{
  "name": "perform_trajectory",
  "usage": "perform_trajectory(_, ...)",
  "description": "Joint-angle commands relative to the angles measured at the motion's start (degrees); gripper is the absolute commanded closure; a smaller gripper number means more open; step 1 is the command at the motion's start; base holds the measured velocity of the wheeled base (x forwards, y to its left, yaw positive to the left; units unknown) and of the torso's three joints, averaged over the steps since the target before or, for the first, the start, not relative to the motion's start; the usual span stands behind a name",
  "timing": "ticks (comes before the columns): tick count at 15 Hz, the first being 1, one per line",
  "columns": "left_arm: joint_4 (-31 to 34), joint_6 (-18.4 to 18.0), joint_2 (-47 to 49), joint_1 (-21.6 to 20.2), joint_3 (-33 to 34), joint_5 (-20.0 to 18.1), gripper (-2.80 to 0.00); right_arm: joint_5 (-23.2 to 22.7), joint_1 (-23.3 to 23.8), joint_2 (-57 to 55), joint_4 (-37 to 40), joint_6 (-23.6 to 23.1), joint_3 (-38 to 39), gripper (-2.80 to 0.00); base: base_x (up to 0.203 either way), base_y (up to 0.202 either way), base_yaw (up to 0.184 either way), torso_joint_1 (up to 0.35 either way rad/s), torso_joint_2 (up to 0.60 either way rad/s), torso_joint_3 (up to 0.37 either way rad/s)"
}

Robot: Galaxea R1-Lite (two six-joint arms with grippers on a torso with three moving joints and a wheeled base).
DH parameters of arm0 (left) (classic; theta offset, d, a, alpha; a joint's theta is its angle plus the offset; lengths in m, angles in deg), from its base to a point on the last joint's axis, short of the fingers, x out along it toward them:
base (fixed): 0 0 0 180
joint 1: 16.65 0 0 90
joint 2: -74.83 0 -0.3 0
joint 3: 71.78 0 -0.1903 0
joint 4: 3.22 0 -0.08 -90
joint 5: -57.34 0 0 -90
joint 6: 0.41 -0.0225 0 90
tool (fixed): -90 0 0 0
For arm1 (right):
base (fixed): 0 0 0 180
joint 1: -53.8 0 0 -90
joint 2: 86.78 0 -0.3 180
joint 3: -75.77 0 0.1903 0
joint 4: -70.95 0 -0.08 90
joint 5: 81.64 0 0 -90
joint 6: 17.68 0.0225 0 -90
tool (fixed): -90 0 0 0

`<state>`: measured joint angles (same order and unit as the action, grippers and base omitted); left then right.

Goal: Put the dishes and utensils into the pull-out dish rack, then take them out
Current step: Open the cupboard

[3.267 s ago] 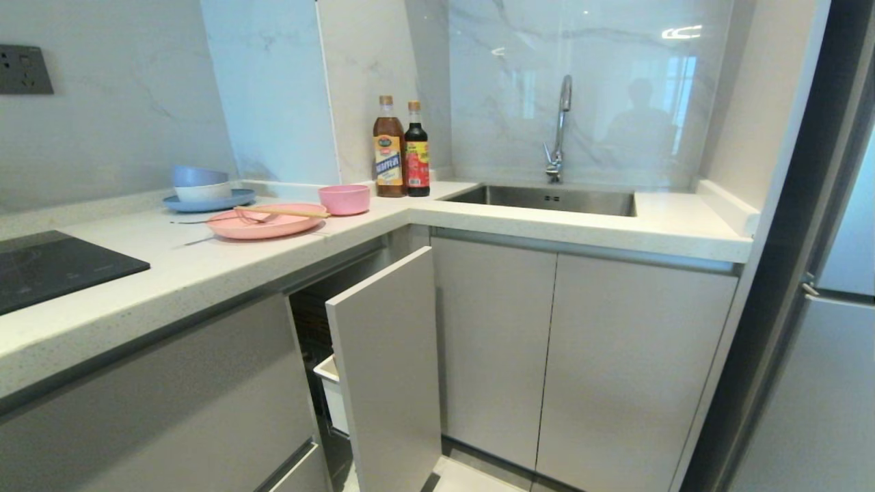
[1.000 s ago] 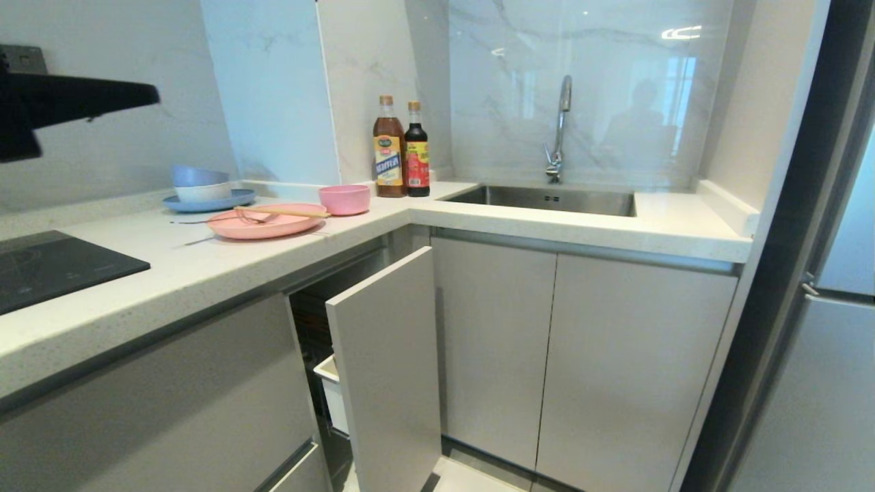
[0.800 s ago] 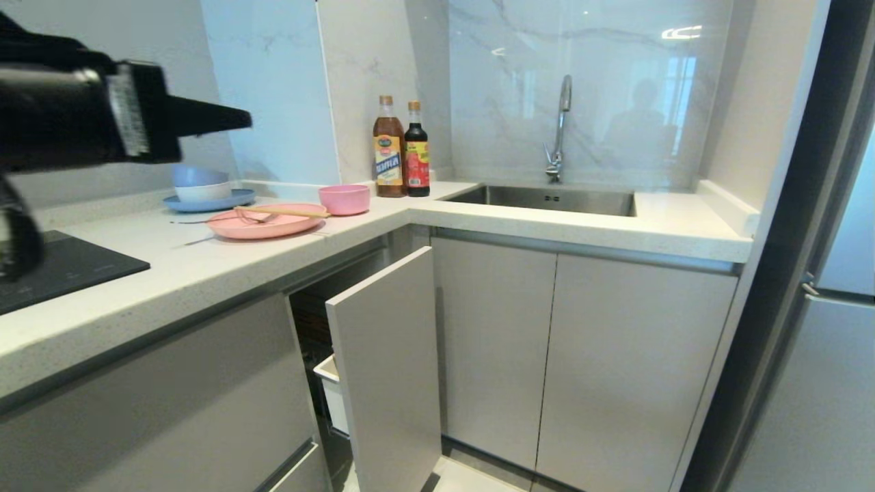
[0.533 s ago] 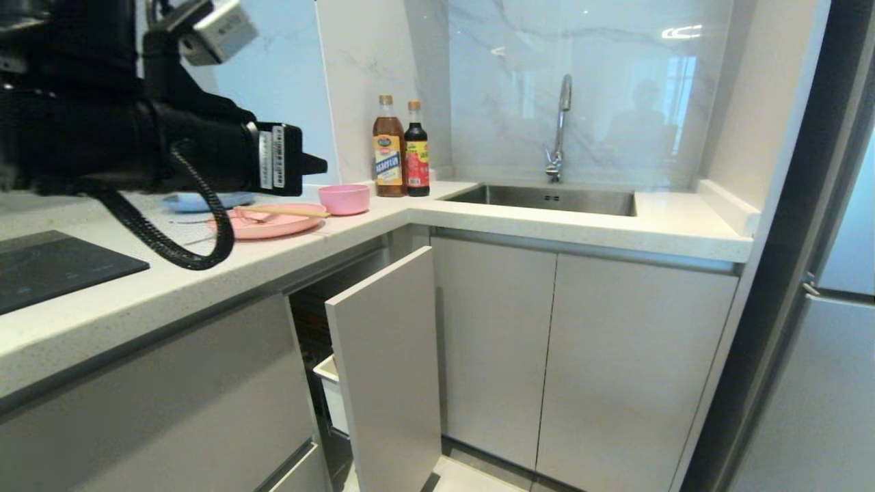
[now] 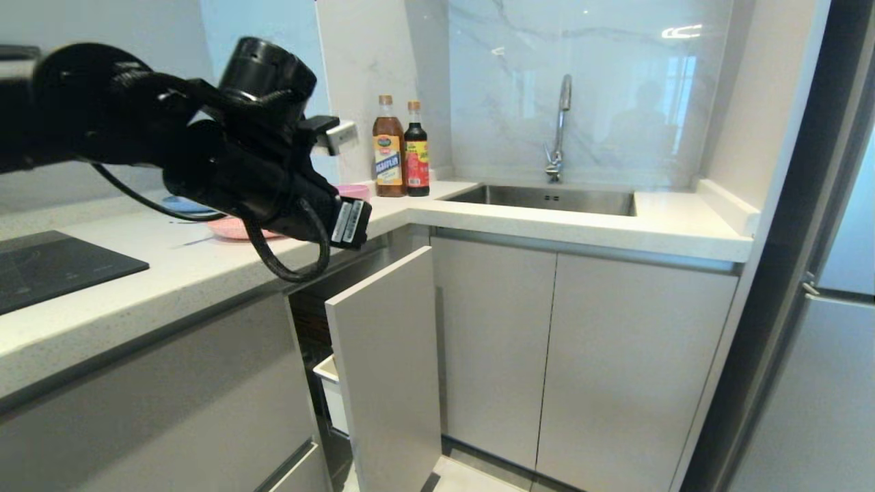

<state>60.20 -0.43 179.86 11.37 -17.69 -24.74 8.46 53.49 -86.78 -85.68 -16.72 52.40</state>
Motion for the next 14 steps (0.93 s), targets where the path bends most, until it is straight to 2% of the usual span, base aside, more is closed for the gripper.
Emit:
perform_trajectory(1, 1.60, 1.41, 4.28, -0.75, -0.83, 0.31, 0.00, -0.01, -0.05, 0.00, 0.00, 0.00, 0.09, 0.00, 0.000, 0.000, 0.000, 0.000, 0.00, 0.000)
perform_trajectory(2, 1.61, 1.96, 5.19, -1.22, -1.31, -0.04, -2.80, -0.01, 0.54, 0.00, 0.00, 0.00, 0.09, 0.00, 0.000, 0.000, 0.000, 0.000, 0.00, 0.000)
perform_trajectory(14, 1.24, 1.95, 14.08, -5.50, -4.44, -0.45, -2.80, -0.01, 0.00, 0.00, 0.00, 0.00, 0.09, 0.00, 0.000, 0.000, 0.000, 0.000, 0.00, 0.000)
